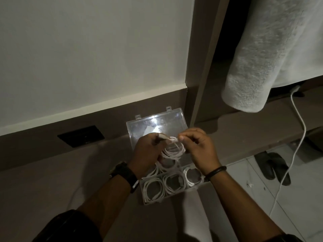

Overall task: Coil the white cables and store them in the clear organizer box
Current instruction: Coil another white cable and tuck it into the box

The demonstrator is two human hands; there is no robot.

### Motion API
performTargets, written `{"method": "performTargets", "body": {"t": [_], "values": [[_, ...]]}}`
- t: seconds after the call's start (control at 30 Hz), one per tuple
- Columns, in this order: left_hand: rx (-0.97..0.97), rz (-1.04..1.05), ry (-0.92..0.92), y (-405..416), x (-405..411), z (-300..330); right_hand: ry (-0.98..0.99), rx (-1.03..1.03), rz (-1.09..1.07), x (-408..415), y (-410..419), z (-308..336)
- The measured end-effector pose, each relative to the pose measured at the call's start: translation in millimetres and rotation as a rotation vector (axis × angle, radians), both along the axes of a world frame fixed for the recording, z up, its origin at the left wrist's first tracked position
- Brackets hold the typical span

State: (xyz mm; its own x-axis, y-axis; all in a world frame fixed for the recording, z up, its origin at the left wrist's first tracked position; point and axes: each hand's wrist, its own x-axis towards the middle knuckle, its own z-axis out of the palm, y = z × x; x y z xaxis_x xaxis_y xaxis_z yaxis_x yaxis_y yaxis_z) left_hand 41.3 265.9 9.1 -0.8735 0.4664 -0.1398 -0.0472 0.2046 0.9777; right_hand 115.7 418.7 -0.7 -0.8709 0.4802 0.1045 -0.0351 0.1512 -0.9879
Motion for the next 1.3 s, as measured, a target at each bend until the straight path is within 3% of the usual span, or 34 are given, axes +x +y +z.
{"method": "performTargets", "body": {"t": [0.13, 0.4, 0.57, 0.73, 1.0, 1.13, 1.3], "values": [[-0.015, -0.041, -0.06, 20.9, -5.4, -20.1, -0.133, -0.36, -0.159, 8.5, 20.0, -17.7], [-0.187, -0.19, -0.017, 56.3, -12.4, -60.1, -0.281, -0.351, -0.158, 13.7, 46.3, -38.3], [-0.392, -0.25, 0.354, 59.2, -11.3, -67.2, -0.309, -0.234, -0.227, 13.3, 39.9, -55.7], [-0.584, -0.33, 0.547, 53.2, 3.0, -65.0, -0.347, -0.025, -0.217, 17.1, 34.7, -66.7], [-0.683, -0.437, 0.659, 54.5, -2.7, -56.1, -0.331, 0.215, -0.232, 24.9, 39.7, -76.9], [-0.748, -0.433, 0.602, 54.6, -5.9, -62.1, -0.337, 0.247, -0.263, 26.5, 41.1, -80.3], [-0.615, -0.622, 0.626, 44.3, -0.1, -60.3, -0.353, 0.296, -0.278, 22.9, 36.5, -82.4]]}}
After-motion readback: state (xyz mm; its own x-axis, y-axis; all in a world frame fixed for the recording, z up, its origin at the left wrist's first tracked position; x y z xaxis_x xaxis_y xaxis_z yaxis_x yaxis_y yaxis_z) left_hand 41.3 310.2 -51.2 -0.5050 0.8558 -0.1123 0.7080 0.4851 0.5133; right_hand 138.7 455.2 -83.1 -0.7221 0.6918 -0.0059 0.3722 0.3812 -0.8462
